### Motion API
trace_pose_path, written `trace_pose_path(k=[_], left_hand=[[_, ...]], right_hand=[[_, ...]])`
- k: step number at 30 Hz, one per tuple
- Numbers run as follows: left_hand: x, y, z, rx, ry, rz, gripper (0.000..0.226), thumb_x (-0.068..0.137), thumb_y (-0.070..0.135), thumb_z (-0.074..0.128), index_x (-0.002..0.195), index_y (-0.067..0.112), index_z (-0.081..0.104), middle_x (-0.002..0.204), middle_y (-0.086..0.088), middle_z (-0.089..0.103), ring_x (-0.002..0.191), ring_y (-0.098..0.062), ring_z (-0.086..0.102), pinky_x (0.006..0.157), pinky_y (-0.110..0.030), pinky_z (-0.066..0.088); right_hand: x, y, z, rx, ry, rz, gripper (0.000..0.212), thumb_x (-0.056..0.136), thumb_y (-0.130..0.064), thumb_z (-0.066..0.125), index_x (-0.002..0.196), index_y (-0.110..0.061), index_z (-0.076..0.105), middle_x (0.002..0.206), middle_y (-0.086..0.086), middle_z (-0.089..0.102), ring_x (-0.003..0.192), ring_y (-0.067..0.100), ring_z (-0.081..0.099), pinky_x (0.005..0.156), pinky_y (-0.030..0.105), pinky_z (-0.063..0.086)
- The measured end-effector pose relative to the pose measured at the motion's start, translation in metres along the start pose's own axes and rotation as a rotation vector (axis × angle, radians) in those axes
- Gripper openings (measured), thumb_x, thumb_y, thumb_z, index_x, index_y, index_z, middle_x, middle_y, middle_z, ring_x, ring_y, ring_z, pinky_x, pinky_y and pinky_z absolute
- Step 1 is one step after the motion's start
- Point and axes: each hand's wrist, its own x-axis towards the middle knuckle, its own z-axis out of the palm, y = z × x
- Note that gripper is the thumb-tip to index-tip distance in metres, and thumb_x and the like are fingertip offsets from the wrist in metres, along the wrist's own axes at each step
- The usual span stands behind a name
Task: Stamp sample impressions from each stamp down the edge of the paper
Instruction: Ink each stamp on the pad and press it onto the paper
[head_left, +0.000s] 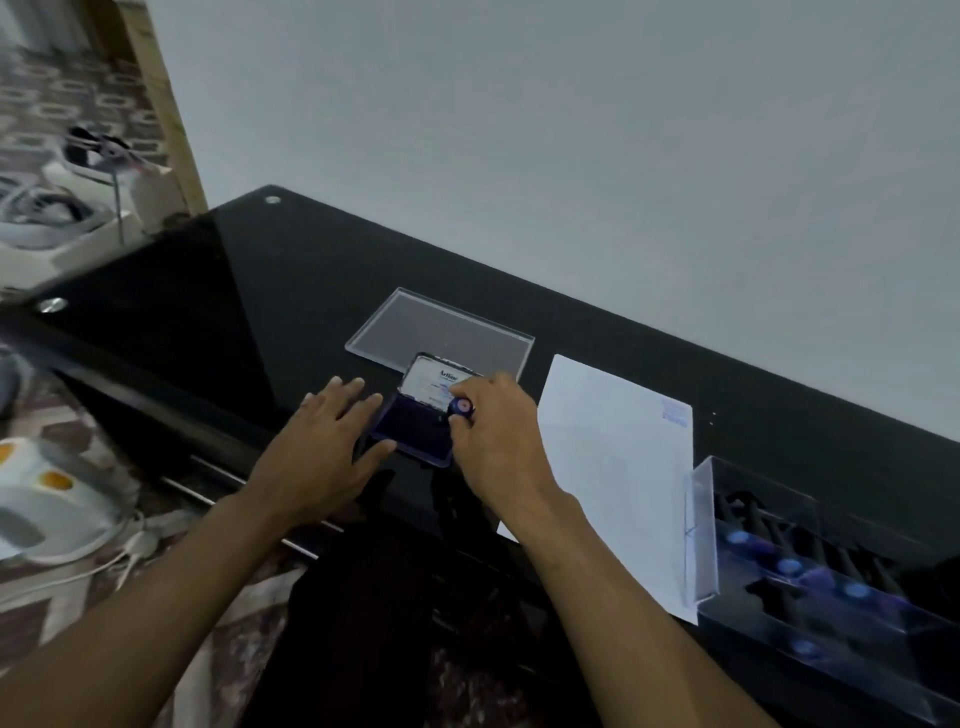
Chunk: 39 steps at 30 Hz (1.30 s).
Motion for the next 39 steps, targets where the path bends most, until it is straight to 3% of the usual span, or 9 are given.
trace_pose_path(k=[4, 7, 10, 13, 17, 25, 39], left_hand=[[0.005, -0.013, 0.006, 0.023, -0.017, 0.007, 0.086, 0.090, 0.074, 0.018, 0.155, 0.019, 0.036, 0.165, -0.007, 0.026, 0.154, -0.028, 0.014, 0.124, -0.049, 0.018], [0.009, -0.019, 0.014, 0.032, -0.030, 0.028, 0.085, 0.092, 0.074, 0.013, 0.157, 0.023, 0.030, 0.167, -0.005, 0.020, 0.155, -0.025, 0.007, 0.125, -0.049, 0.012], [0.010, -0.023, 0.022, 0.030, -0.024, 0.041, 0.084, 0.093, 0.075, 0.006, 0.157, 0.026, 0.031, 0.166, -0.004, 0.022, 0.155, -0.024, 0.007, 0.125, -0.049, 0.010], [0.010, -0.025, 0.025, 0.047, -0.015, 0.042, 0.080, 0.095, 0.073, 0.006, 0.156, 0.029, 0.031, 0.166, -0.004, 0.022, 0.155, -0.024, 0.008, 0.125, -0.049, 0.010], [0.011, -0.025, 0.026, 0.060, -0.008, 0.040, 0.078, 0.095, 0.072, 0.005, 0.157, 0.031, 0.028, 0.167, -0.003, 0.019, 0.155, -0.023, 0.005, 0.126, -0.048, 0.008], [0.011, -0.025, 0.030, 0.073, 0.018, 0.037, 0.074, 0.097, 0.069, 0.007, 0.157, 0.032, 0.029, 0.167, -0.002, 0.020, 0.156, -0.021, 0.004, 0.126, -0.047, 0.008], [0.011, -0.025, 0.032, 0.090, 0.023, 0.041, 0.075, 0.097, 0.070, 0.005, 0.157, 0.031, 0.028, 0.167, -0.004, 0.020, 0.156, -0.022, 0.004, 0.126, -0.049, 0.009]], right_hand=[[0.009, -0.007, 0.008, -0.013, -0.021, -0.033, 0.026, 0.095, -0.012, 0.058, 0.121, -0.015, 0.064, 0.117, 0.002, 0.058, 0.088, 0.004, 0.043, 0.076, 0.005, 0.033], [0.014, -0.009, 0.014, -0.041, -0.049, -0.045, 0.018, 0.095, -0.014, 0.058, 0.112, -0.016, 0.065, 0.111, 0.001, 0.058, 0.085, 0.005, 0.043, 0.061, 0.000, 0.029], [0.020, -0.009, 0.018, -0.086, -0.083, -0.040, 0.017, 0.096, -0.018, 0.058, 0.111, -0.016, 0.066, 0.114, 0.001, 0.058, 0.087, 0.005, 0.042, 0.059, 0.001, 0.026], [0.025, -0.010, 0.018, -0.136, -0.109, -0.047, 0.021, 0.097, -0.022, 0.057, 0.115, -0.017, 0.066, 0.119, 0.001, 0.059, 0.091, 0.006, 0.044, 0.072, 0.006, 0.030], [0.031, -0.017, 0.013, -0.186, -0.187, -0.048, 0.029, 0.098, -0.023, 0.057, 0.125, -0.016, 0.063, 0.127, 0.003, 0.060, 0.112, 0.015, 0.055, 0.092, 0.023, 0.044], [0.037, -0.021, 0.013, -0.208, -0.260, -0.023, 0.032, 0.096, -0.022, 0.061, 0.128, -0.015, 0.063, 0.129, 0.007, 0.061, 0.114, 0.020, 0.059, 0.097, 0.028, 0.047], [0.041, -0.013, 0.022, -0.247, -0.263, -0.043, 0.028, 0.094, -0.023, 0.063, 0.120, -0.017, 0.067, 0.121, 0.001, 0.065, 0.104, 0.013, 0.061, 0.085, 0.019, 0.041]])
